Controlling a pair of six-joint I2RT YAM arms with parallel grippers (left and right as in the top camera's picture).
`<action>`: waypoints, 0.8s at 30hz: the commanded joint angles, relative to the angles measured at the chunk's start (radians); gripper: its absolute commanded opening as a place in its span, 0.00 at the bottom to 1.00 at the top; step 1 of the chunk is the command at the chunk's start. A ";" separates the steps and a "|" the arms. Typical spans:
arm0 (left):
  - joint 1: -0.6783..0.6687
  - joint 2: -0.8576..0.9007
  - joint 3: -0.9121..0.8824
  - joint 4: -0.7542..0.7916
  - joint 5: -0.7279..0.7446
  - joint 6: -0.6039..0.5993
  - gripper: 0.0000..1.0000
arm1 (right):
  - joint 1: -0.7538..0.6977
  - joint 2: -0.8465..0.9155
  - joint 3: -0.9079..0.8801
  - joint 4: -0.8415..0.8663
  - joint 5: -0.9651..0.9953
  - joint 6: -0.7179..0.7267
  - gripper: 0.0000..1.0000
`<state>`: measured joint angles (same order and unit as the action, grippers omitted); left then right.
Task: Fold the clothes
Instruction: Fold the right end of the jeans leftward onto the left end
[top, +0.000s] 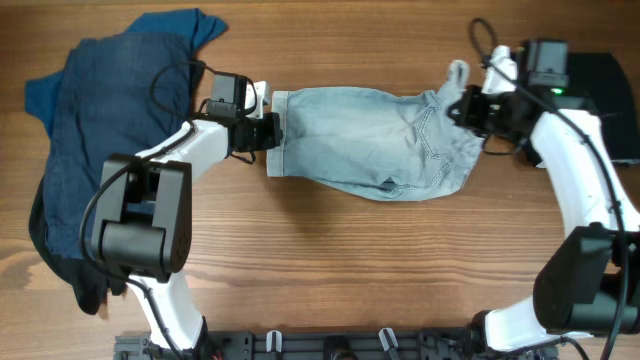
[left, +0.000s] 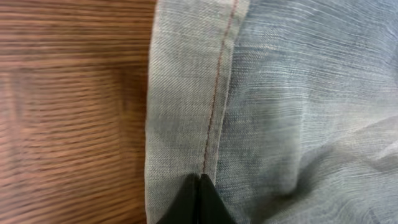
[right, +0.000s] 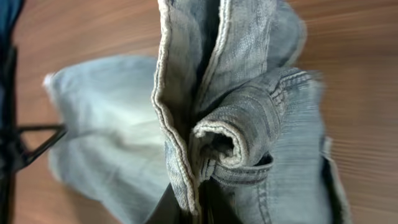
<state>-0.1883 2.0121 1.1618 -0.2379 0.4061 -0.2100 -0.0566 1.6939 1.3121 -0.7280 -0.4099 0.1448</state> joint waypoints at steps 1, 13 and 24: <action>-0.037 0.063 -0.017 -0.012 0.004 0.022 0.04 | 0.124 -0.025 0.025 0.055 -0.023 0.057 0.04; -0.037 0.063 -0.017 -0.012 0.005 0.019 0.04 | 0.452 -0.006 0.025 0.272 0.126 0.217 0.04; -0.037 0.063 -0.017 -0.014 0.005 0.020 0.04 | 0.573 0.138 0.025 0.531 0.100 0.234 0.04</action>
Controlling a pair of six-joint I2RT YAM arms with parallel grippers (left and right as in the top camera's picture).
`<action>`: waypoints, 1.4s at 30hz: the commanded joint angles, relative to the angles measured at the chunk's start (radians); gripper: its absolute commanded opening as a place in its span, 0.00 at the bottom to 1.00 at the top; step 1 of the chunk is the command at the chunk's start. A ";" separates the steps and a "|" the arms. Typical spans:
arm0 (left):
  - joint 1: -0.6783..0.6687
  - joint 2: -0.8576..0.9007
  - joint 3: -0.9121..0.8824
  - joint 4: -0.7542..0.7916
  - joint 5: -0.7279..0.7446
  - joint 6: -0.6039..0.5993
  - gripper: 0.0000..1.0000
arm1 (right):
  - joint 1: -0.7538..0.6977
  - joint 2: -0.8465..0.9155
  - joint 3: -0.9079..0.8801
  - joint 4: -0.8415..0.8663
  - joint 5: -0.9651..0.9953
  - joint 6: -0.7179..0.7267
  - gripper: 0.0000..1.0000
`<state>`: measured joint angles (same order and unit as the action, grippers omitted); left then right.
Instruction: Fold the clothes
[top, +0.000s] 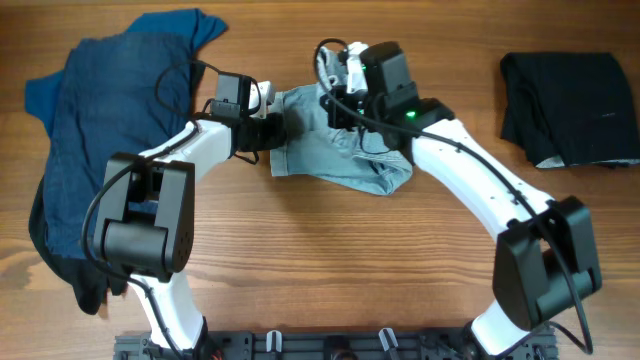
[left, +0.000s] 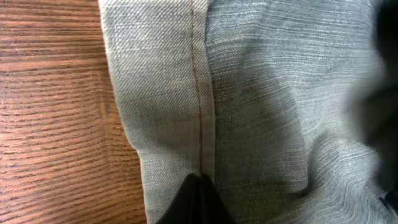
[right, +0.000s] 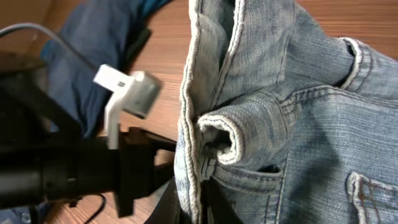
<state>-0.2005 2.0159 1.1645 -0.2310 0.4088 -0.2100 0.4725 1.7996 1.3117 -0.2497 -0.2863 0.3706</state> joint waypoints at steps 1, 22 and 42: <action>-0.023 0.059 -0.020 -0.023 0.002 0.020 0.11 | 0.049 0.044 0.025 0.064 -0.022 0.026 0.04; 0.238 -0.214 -0.019 -0.226 0.009 -0.014 1.00 | 0.054 0.050 0.026 0.081 -0.082 0.006 1.00; 0.269 -0.214 -0.019 -0.249 0.010 -0.045 1.00 | -0.223 -0.093 -0.117 -0.602 -0.015 0.235 0.72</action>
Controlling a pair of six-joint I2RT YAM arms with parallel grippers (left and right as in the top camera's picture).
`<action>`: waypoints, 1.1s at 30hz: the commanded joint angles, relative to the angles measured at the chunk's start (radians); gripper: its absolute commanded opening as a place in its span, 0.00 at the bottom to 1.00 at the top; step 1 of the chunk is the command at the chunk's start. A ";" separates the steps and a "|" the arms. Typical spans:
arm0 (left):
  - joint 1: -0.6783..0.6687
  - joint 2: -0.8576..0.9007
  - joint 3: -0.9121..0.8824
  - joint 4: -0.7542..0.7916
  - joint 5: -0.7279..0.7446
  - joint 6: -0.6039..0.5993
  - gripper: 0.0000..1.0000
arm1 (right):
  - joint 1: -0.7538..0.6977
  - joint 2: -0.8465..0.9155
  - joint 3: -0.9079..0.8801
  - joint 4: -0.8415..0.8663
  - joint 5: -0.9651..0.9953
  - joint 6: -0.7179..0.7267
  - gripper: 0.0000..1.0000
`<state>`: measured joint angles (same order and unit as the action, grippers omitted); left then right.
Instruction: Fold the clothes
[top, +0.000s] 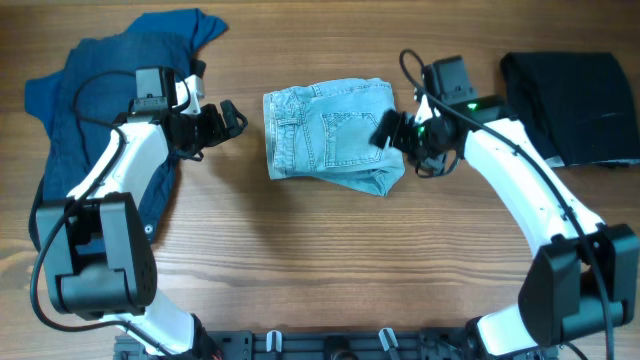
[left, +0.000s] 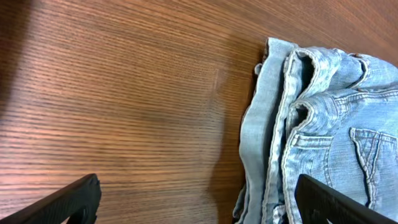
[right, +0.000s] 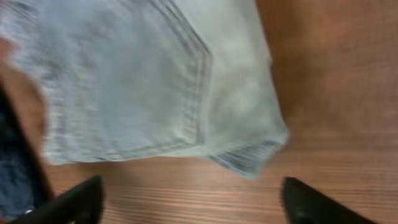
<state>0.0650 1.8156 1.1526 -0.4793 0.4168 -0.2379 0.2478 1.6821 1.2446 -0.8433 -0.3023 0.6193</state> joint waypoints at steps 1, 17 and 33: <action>0.003 -0.014 -0.008 0.000 0.002 -0.017 1.00 | 0.002 0.024 -0.059 -0.017 -0.013 -0.042 0.31; 0.003 -0.014 -0.008 0.000 0.002 -0.017 1.00 | 0.014 0.038 -0.324 0.435 0.068 -0.092 0.04; -0.010 -0.014 -0.008 0.000 0.002 -0.017 1.00 | -0.001 0.304 -0.317 1.390 0.668 -0.066 0.06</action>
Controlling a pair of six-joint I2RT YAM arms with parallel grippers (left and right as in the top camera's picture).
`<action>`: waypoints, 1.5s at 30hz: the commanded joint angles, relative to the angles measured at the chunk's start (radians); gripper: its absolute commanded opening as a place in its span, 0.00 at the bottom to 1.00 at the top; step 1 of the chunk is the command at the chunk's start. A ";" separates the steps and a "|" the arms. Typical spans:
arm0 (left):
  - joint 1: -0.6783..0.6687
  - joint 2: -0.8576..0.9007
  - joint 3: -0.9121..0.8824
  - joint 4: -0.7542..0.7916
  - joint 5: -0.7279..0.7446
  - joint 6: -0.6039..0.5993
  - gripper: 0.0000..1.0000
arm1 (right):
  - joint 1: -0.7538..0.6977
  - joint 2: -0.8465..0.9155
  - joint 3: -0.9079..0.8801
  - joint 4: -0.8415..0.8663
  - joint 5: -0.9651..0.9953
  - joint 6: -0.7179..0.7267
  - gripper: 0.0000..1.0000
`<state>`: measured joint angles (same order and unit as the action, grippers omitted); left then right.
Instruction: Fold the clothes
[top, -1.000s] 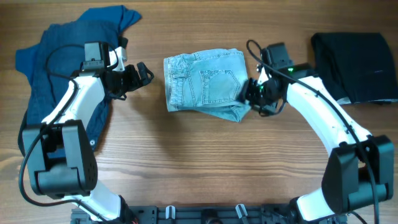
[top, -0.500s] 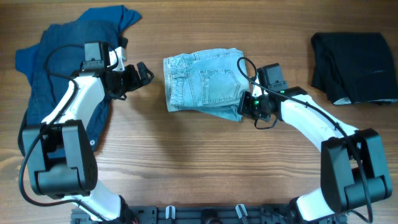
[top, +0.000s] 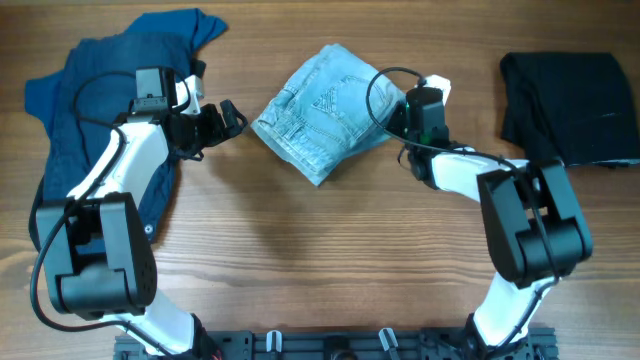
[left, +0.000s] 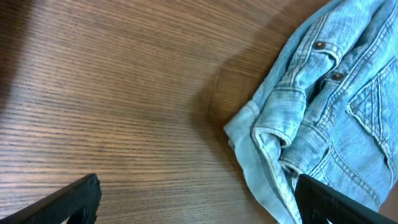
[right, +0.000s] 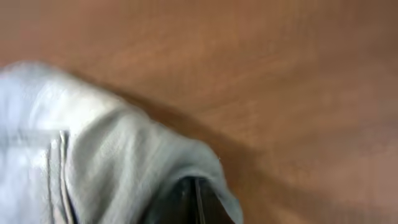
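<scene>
The folded light-blue denim shorts (top: 325, 110) lie skewed on the table, one corner pointing toward the front. My right gripper (top: 393, 120) is at their right edge, shut on the fabric. The right wrist view is blurred: pale denim (right: 93, 155) drapes over the closed right gripper (right: 194, 202). My left gripper (top: 228, 117) stands open to the left of the shorts, apart from them. In the left wrist view the shorts (left: 317, 112) fill the right side, bare wood lies between the spread fingers (left: 74, 199), and the left gripper (left: 199, 208) holds nothing.
A heap of dark blue clothes (top: 100, 110) covers the table's left end, under the left arm. A folded black garment (top: 565, 95) lies at the far right. Bare wood table (top: 330, 250) runs across the front.
My right gripper was open beside the right edge of the squarely lying folded shorts; now it is shut on that edge and the shorts lie turned diagonally. The left arm has not moved.
Both grippers first held opposite ends of the shorts stretched flat. Then the right one had its end over by the left gripper. After that both were open and apart, the shorts folded in half. Now the right gripper grips the folded bundle, which sits rotated.
</scene>
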<state>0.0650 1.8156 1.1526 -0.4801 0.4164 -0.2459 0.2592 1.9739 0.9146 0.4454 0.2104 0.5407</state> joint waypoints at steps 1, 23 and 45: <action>-0.017 -0.014 -0.008 0.001 0.003 -0.009 1.00 | -0.022 0.012 0.022 0.127 0.159 0.013 0.09; 0.097 -0.014 -0.008 0.011 -0.032 -0.023 1.00 | 0.214 -0.272 0.105 -0.778 -0.397 0.641 1.00; 0.096 -0.014 -0.008 -0.013 -0.032 -0.023 1.00 | 0.208 -0.041 0.105 -0.540 -0.510 0.612 0.04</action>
<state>0.1566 1.8156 1.1511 -0.4908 0.3893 -0.2607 0.5365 1.9141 1.0237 -0.0593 -0.2115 1.2396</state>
